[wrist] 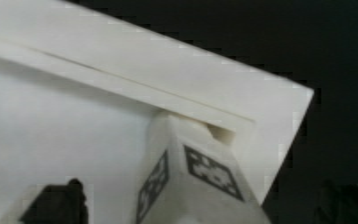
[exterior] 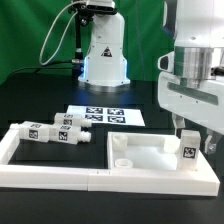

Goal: Assemble one leg

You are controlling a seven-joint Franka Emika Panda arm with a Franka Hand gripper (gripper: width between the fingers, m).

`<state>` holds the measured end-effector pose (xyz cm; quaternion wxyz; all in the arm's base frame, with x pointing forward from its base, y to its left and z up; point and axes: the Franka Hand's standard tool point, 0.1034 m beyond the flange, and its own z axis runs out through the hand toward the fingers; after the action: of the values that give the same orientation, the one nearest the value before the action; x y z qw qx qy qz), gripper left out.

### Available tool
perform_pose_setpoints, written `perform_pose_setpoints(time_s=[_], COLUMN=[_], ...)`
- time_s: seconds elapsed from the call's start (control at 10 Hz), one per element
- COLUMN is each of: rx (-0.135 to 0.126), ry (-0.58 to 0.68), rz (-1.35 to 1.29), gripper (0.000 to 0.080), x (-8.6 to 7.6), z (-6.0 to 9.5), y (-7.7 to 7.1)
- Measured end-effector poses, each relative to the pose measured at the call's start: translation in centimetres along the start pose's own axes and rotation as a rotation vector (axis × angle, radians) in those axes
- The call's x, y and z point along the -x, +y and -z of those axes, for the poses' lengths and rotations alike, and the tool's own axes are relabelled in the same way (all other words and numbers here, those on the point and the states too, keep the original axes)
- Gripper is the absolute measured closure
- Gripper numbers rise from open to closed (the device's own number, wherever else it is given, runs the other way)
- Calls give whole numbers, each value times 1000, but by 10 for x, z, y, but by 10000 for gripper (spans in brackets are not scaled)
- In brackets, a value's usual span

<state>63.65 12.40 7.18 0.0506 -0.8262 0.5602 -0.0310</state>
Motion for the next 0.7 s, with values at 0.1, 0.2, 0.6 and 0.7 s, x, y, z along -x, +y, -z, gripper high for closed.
perform_pose_setpoints(time_s=[0.1, 0.2, 0.6, 0.7], rx=[0, 0, 16, 14], ry=[0, 0, 3, 2], rz=[85, 139, 765, 731], gripper=[151, 151, 151, 151], x=[0, -1, -14, -15], z=[0, 0, -4, -5], y=[0, 0, 5, 5])
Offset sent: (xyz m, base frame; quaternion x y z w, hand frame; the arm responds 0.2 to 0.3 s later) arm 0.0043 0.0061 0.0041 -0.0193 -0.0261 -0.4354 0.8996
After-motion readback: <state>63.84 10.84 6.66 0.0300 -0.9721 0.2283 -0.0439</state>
